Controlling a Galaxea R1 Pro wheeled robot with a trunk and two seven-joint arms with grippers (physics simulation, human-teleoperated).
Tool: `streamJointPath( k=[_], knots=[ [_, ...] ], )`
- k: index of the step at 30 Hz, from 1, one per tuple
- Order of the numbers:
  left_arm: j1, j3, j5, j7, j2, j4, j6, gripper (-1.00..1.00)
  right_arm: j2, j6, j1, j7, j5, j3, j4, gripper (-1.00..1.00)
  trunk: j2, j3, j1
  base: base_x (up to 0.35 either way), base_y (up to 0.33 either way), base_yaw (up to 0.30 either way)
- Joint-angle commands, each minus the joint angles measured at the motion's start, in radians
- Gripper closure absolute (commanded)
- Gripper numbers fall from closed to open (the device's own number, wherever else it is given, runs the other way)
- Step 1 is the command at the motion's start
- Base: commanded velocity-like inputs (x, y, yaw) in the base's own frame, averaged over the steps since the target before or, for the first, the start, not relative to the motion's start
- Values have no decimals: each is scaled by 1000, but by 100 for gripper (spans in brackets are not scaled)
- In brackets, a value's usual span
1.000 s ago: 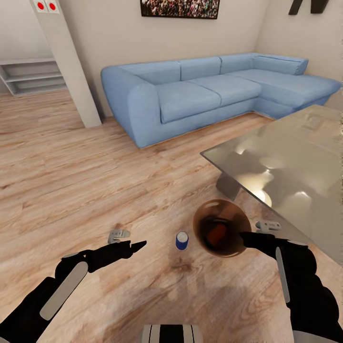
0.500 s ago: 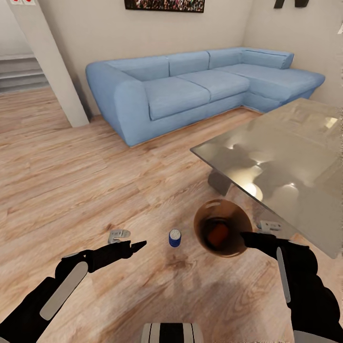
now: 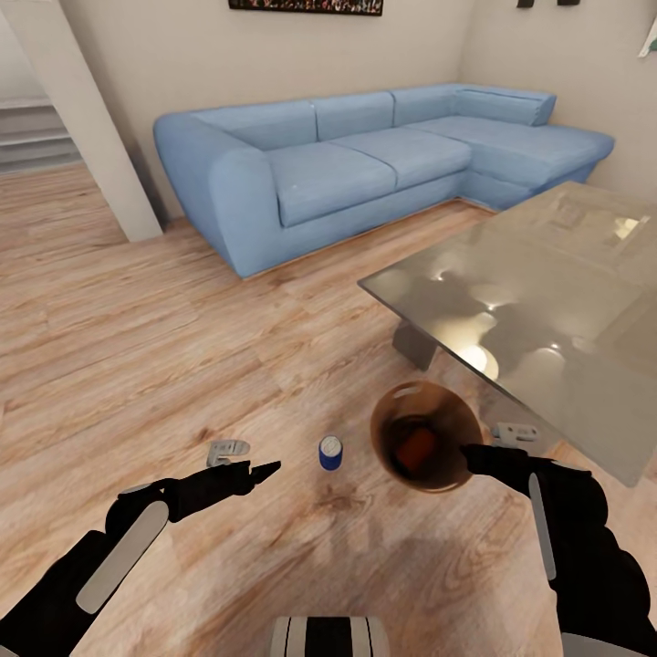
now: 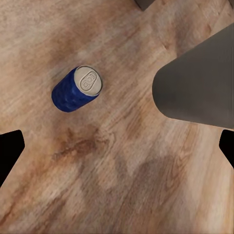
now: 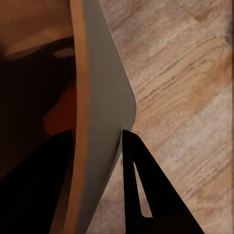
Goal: Put the three can of soda from the living room inside the tash can in the kitchen.
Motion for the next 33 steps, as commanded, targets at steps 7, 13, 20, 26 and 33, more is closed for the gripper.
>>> streamJointPath(
  k=[7,13,20,26,33],
  knots=[
    [0,0,0,0,0,0,0,-100,0,3,0,2,-23,0,-1,100,0,-11,0,0,0,0],
    [0,0,0,0,0,0,0,-100,0,3,0,2,-23,0,-1,100,0,-20,0,0,0,0],
    [0,0,0,0,0,0,0,-100,-1,3,0,2,-23,-1,-1,100,0,-31,0,0,0,0],
    [0,0,0,0,0,0,0,-100,-1,3,0,2,-23,-1,-1,100,0,-41,0,0,0,0],
    [0,0,0,0,0,0,0,-100,-1,3,0,2,-23,-1,-1,100,0,-52,0,0,0,0]
  ],
)
